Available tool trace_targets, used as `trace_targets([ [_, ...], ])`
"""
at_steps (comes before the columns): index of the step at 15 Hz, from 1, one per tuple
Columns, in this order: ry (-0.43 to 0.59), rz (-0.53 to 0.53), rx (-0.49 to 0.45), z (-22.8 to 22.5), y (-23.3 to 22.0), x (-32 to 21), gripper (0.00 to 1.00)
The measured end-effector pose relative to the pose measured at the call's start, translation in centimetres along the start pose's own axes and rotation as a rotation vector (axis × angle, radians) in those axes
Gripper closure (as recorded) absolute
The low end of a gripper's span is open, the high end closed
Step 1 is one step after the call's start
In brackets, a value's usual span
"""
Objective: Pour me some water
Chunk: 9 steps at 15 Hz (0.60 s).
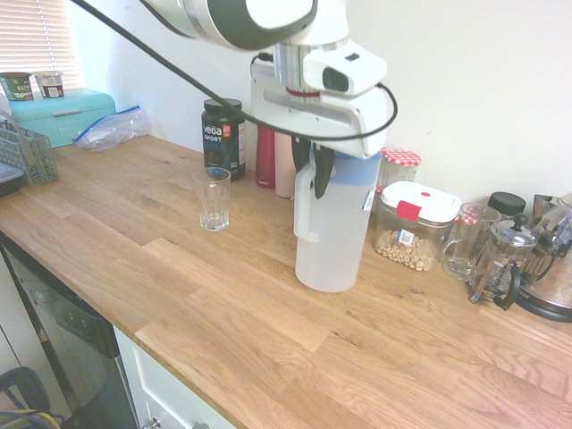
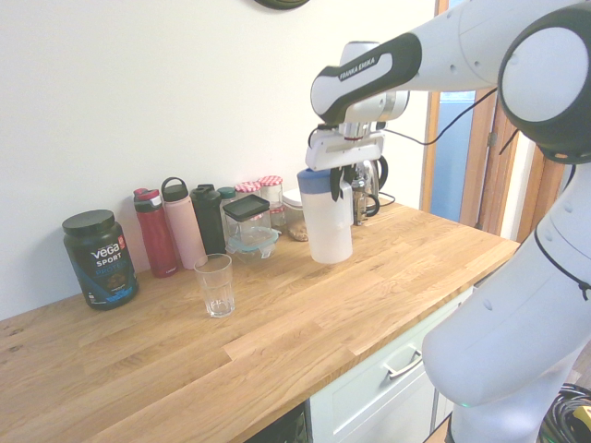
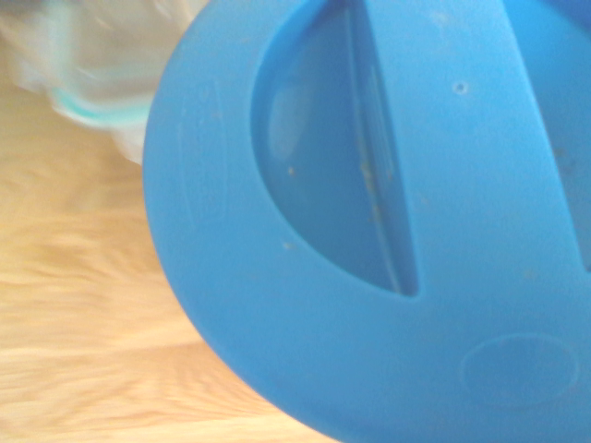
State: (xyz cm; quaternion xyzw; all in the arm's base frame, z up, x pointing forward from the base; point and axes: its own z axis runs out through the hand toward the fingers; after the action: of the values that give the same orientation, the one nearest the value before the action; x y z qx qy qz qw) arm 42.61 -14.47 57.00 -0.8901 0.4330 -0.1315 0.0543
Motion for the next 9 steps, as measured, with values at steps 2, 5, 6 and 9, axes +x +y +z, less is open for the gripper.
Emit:
trace_targets([
  [2, -0.004, -0.067, 0.036, -3.1, -1.1, -0.8, 1.00],
  [5, -0.040, -0.236, 0.076, -6.2, -4.1, -3.2, 1.00],
  [6, -0.044, -0.297, 0.087, -6.8, -5.2, -4.1, 1.00],
  [9, -0.055, -0.481, 0.105, -7.0, -7.2, -5.9, 1.00],
])
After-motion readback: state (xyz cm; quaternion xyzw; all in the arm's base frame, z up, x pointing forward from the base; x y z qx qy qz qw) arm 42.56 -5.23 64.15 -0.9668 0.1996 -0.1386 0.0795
